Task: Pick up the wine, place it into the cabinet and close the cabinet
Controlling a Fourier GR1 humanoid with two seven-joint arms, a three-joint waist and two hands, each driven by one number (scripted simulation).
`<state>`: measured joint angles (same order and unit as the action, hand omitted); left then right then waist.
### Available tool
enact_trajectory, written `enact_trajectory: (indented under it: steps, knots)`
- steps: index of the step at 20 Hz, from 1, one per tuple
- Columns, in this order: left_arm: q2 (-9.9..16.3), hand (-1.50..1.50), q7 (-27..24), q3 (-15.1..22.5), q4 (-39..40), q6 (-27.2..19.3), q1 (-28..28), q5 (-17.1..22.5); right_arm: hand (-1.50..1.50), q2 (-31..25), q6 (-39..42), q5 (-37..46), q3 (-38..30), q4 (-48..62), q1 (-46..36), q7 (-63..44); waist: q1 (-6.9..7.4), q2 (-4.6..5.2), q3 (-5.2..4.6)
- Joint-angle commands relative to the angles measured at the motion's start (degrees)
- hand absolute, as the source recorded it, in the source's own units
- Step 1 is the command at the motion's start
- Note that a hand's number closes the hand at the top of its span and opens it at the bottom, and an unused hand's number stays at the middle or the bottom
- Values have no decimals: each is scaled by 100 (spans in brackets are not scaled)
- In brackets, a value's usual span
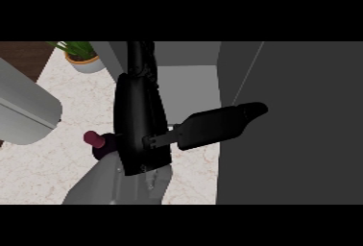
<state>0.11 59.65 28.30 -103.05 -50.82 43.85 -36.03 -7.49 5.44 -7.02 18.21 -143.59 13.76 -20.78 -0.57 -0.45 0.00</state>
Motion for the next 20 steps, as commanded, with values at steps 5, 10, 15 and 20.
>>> enact_trajectory:
  steps: [5,10,15,20]
  knots:
    - [-11,-150,730,-60,-796,276,-478,-784,-150,-198,-131,-304,-300,-1208,112,-611,66,-9,1]
    - [-11,-150,1033,-197,-876,413,-505,-1194,-150,-122,-315,43,178,-1348,80,-855,39,-13,-2]
    - [-10,-150,978,-341,-1423,970,-907,-1364,-150,-265,-320,-295,-259,-1367,-188,-997,68,4,-2]
    - [203,-150,1136,-635,-1966,1505,-1162,-1493,-150,-279,-235,-333,-221,-1241,40,-708,63,-12,5]
